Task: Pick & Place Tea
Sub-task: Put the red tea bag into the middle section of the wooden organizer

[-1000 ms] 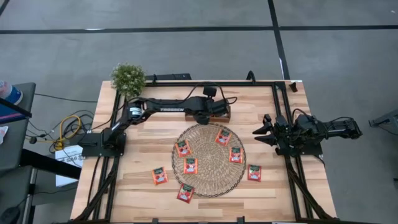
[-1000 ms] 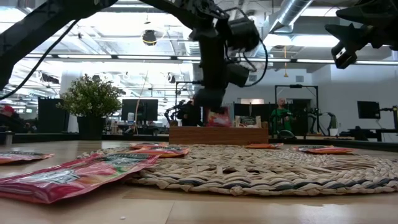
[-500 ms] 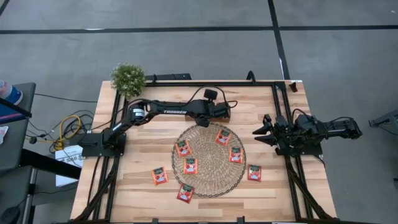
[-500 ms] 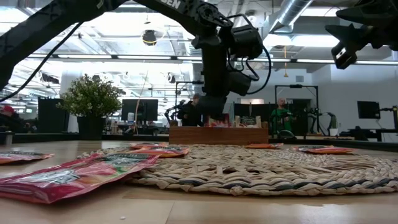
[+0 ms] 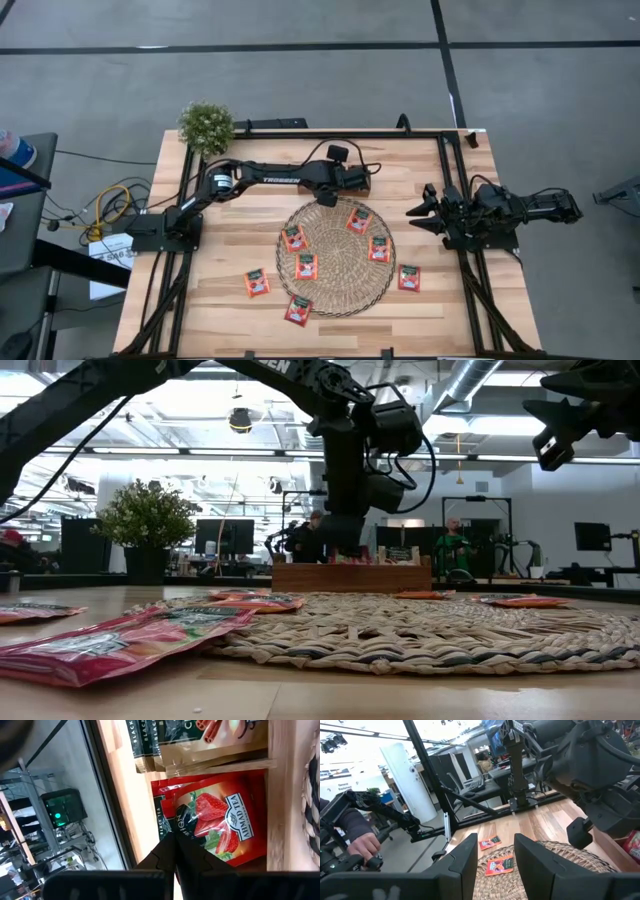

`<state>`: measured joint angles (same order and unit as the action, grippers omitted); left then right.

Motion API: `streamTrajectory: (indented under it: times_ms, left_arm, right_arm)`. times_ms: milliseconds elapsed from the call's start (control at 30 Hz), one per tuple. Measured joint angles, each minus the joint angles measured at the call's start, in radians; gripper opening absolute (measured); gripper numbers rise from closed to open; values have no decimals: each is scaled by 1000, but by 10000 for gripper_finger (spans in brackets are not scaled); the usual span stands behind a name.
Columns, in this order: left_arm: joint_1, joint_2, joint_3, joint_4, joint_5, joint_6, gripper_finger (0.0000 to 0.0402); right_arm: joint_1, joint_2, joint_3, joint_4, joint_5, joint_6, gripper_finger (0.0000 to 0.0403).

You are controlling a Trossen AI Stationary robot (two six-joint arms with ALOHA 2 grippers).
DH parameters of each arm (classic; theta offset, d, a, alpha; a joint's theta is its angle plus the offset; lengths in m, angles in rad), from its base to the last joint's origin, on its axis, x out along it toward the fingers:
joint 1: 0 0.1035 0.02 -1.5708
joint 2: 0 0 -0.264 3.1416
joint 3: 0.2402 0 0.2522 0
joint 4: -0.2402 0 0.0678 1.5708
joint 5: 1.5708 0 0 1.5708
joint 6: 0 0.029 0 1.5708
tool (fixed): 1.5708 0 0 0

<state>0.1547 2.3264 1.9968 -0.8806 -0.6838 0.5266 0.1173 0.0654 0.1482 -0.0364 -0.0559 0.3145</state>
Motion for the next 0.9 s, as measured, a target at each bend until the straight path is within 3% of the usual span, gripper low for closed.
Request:
streamTrajectory:
  times_ms: [333,700,900]
  left_arm:
    - [-1,0,0,0,-3,33,11]
    - [-16,-1,0,0,-44,49,105]
    - [-41,-22,5,-8,-290,55,137]
  right_arm:
    - [0,0,0,0,0,0,121]
    - [0,0,0,-1,0,0,121]
    - [0,0,0,-2,0,0,121]
